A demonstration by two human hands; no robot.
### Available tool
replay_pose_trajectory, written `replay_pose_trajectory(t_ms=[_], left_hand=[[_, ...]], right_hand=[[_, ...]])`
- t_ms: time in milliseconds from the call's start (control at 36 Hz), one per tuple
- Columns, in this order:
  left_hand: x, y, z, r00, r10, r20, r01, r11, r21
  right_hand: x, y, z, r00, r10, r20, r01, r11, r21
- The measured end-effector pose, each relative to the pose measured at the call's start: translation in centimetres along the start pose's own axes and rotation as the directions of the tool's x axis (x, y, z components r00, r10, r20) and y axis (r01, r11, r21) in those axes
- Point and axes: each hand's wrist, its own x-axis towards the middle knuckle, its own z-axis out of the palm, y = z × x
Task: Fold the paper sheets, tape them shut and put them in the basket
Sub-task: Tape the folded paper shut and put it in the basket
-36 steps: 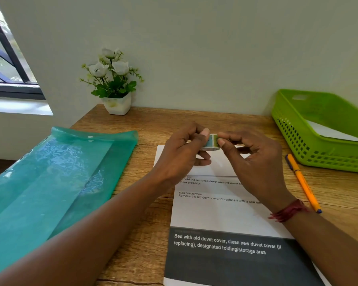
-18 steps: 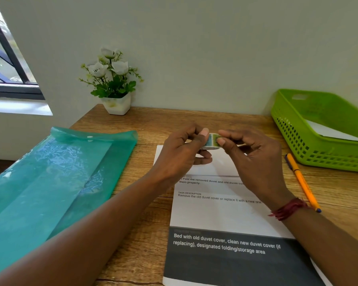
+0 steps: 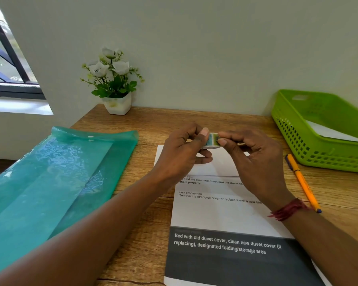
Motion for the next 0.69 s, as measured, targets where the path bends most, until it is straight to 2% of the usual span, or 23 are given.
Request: replay_pose_trajectory(t_ms=[361,694], left_hand=[[0.09,-0.15,0.18,1.000,0.015,-0.020,-0.015,1.000,-0.014],[0.20,-0.27,-0.03,0.999,0.028,-0.017,-0.028,0.999,-0.026]], right_hand=[[0.06,0.49,0.11,0.986,0.168,0.004,-0.166,0.973,0.161],[0.08,0.33,0.09,0.976,0.214,0.027,-0.215,0.950,0.225]])
